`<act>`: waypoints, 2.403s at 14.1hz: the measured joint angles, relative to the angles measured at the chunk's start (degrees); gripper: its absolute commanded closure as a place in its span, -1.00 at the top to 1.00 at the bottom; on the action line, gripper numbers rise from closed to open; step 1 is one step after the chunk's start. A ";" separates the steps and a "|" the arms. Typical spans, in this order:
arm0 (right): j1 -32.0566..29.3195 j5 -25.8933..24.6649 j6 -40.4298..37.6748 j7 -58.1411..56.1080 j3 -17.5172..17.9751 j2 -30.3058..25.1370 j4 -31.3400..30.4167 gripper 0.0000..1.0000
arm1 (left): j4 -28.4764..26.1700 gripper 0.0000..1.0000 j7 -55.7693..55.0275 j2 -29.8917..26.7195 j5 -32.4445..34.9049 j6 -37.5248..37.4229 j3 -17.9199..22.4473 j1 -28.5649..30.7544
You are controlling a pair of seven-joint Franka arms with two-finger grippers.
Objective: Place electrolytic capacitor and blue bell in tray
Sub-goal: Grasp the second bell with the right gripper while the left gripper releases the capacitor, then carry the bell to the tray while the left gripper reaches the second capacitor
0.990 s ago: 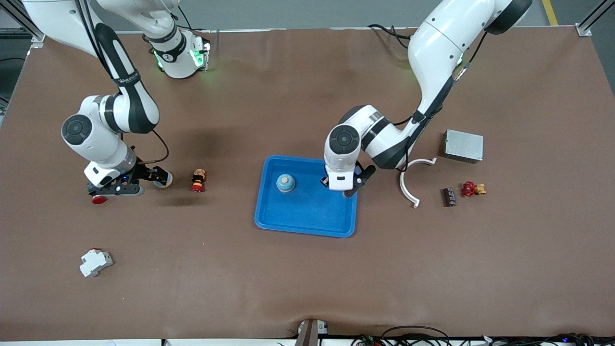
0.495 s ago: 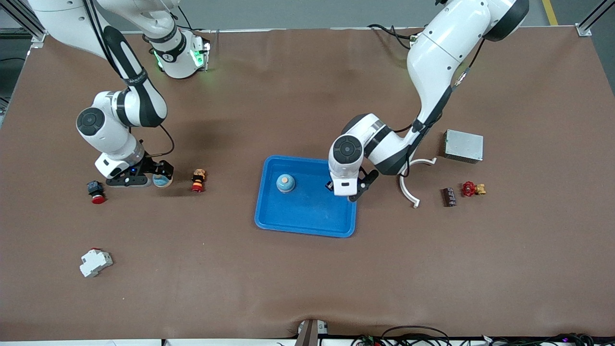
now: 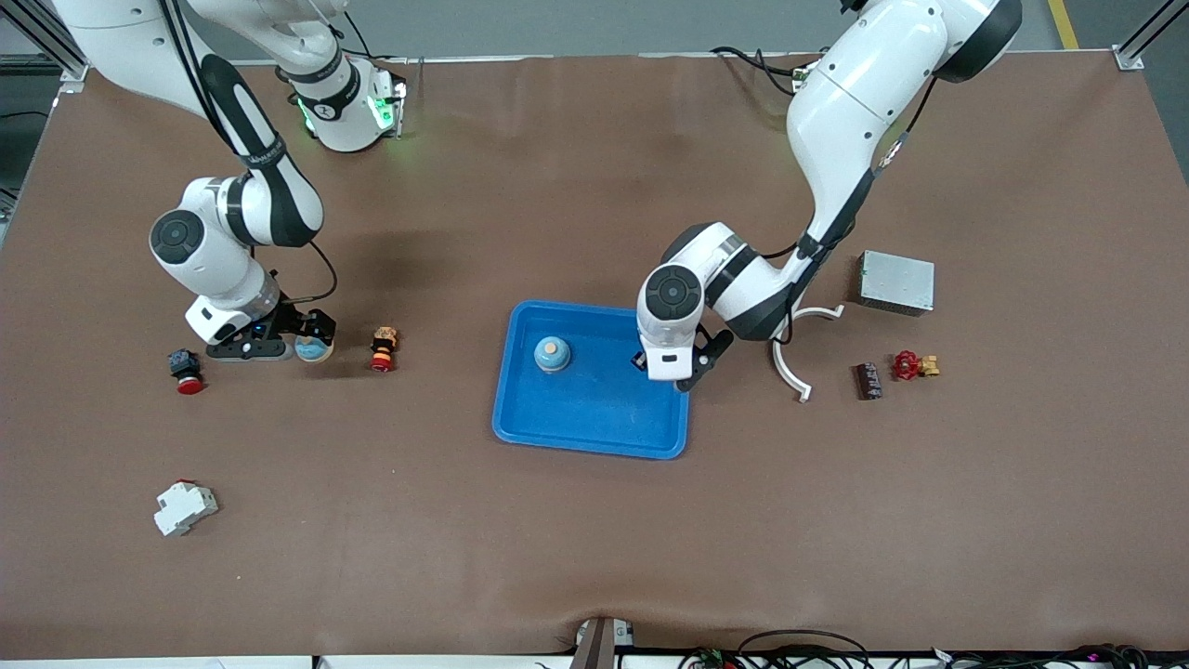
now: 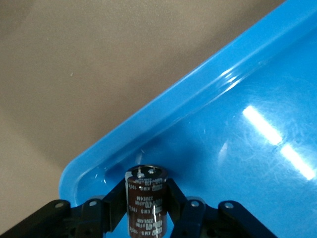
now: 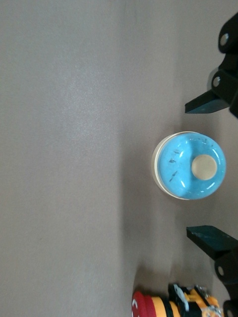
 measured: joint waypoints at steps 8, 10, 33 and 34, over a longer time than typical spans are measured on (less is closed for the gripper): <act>-0.37 0.02 1.68 0.01 0.02 1.94 0.01 -1.00 | 1.86 1.00 -0.03 -0.59 0.00 0.39 0.00 0.45; -0.37 0.03 1.71 0.09 0.07 1.91 0.06 -1.00 | 2.57 1.00 -0.04 -2.29 0.00 0.38 0.00 1.24; 30.63 -0.88 -37.08 65.94 2.73 17.14 49.15 -1.00 | -13.95 1.00 55.45 -17.97 3.52 1.30 -0.14 26.22; 30.99 -0.92 -37.53 66.91 2.69 19.22 51.94 -1.00 | -15.42 1.00 55.47 -17.96 5.35 4.07 -0.15 27.48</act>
